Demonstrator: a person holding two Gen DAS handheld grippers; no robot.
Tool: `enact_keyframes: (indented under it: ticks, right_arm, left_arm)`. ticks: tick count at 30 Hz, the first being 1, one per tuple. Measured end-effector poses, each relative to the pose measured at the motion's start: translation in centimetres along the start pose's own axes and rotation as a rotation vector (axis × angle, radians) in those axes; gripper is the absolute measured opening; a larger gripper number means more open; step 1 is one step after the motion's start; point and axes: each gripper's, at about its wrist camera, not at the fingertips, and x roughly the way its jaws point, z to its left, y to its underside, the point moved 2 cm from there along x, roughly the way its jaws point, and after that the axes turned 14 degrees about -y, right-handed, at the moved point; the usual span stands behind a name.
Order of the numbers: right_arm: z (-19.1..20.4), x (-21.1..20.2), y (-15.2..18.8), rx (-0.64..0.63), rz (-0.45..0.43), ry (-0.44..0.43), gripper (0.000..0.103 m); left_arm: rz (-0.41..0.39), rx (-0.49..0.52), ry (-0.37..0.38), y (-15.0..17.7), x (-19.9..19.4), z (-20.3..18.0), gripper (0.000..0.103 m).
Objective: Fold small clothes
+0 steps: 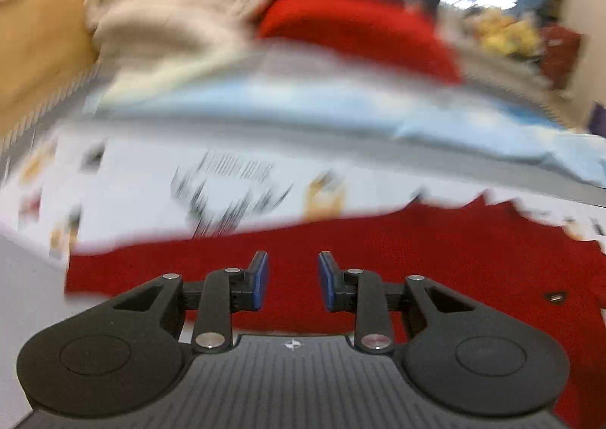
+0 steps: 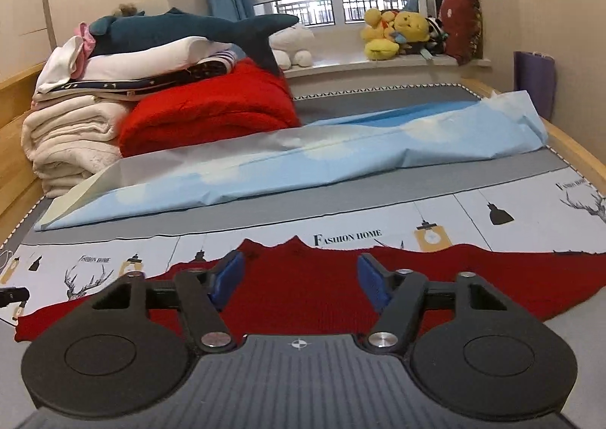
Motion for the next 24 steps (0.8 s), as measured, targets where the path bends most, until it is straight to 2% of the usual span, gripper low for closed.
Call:
enact_keyframes:
  ticks: [1, 3, 6, 8, 11, 14, 18, 20, 23, 24]
  right_arm:
    - [-0.2, 0.0, 0.0, -0.001, 0.000, 0.002, 0.057]
    - [-0.5, 0.2, 0.1, -0.010, 0.007, -0.002, 0.047]
    - [-0.7, 0.6, 0.5, -0.036, 0.025, -0.010, 0.046]
    - [-0.8, 1.0, 0.8, -0.062, 0.042, -0.001, 0.046]
    - [-1.5, 1.8, 1.4, -0.055, 0.070, 0.017, 0.047]
    - [-2.6, 3.0, 2.5, -0.016, 0.086, 0.001, 0.055]
    - [-4.1, 5.7, 5.3, 0.009, 0.170, 0.033, 0.056]
    - [-4.6, 7.1, 6.3, 0.028, 0.232, 0.046, 0.056]
    - [-4.9, 7.7, 7.1, 0.019, 0.236, 0.005, 0.056]
    - [-5.0, 8.0, 7.4, 0.001, 0.257, 0.017, 0.056]
  left_arm:
    - [0.109, -0.048, -0.012, 0.1, 2.1, 1.1, 0.032]
    - [0.223, -0.212, 0.023, 0.1, 5.0, 3.8, 0.032]
    - [0.295, -0.339, -0.026, 0.2, 7.8, 6.7, 0.033]
    - [0.335, -0.397, -0.039, 0.5, 9.1, 7.9, 0.040]
    - [0.388, -0.476, -0.054, 0.8, 10.9, 9.3, 0.045]
    - [0.428, -0.548, -0.075, 1.3, 12.1, 10.1, 0.053]
    - [0.454, -0.604, -0.099, 1.5, 13.3, 10.5, 0.059]
    - [0.457, -0.618, -0.112, 1.6, 14.0, 10.8, 0.059]
    - [0.477, -0.656, -0.145, 2.1, 15.2, 11.4, 0.057]
    - [0.480, -0.669, -0.150, 2.2, 15.5, 11.6, 0.056]
